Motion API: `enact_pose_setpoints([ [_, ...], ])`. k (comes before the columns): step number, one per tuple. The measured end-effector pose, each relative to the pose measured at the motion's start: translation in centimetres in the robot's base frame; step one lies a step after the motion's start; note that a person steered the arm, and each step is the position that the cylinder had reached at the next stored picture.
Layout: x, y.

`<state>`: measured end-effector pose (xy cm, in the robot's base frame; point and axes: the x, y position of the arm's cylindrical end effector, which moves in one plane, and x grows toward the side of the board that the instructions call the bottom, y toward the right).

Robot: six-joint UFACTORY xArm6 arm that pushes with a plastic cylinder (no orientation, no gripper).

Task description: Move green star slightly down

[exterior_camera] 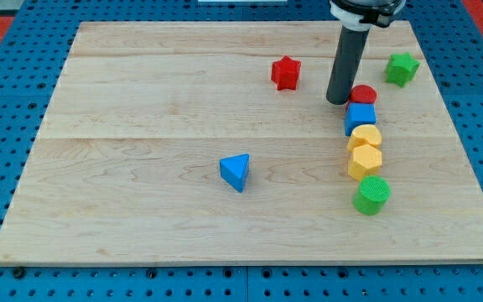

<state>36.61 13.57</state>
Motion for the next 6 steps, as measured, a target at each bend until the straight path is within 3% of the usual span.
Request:
enact_pose_setpoints([
  [1,-5.3,2.1],
  [2,-10.8,7.8],
  [3,-9.8,12.5],
  [4,-7.4,12.0],
  [6,-7.0,9.9],
])
